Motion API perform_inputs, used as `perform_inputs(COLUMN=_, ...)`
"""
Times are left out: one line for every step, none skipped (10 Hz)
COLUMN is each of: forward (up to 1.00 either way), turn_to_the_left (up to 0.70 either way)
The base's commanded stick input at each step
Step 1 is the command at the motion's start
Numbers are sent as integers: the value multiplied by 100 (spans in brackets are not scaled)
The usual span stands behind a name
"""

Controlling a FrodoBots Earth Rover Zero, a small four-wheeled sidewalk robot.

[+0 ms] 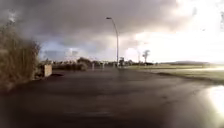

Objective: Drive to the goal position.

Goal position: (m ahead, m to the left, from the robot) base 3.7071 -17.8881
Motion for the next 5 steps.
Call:
perform_inputs(forward=70, turn_to_the_left=0)
perform_inputs(forward=70, turn_to_the_left=0)
perform_inputs(forward=70, turn_to_the_left=0)
perform_inputs(forward=70, turn_to_the_left=0)
perform_inputs(forward=70, turn_to_the_left=0)
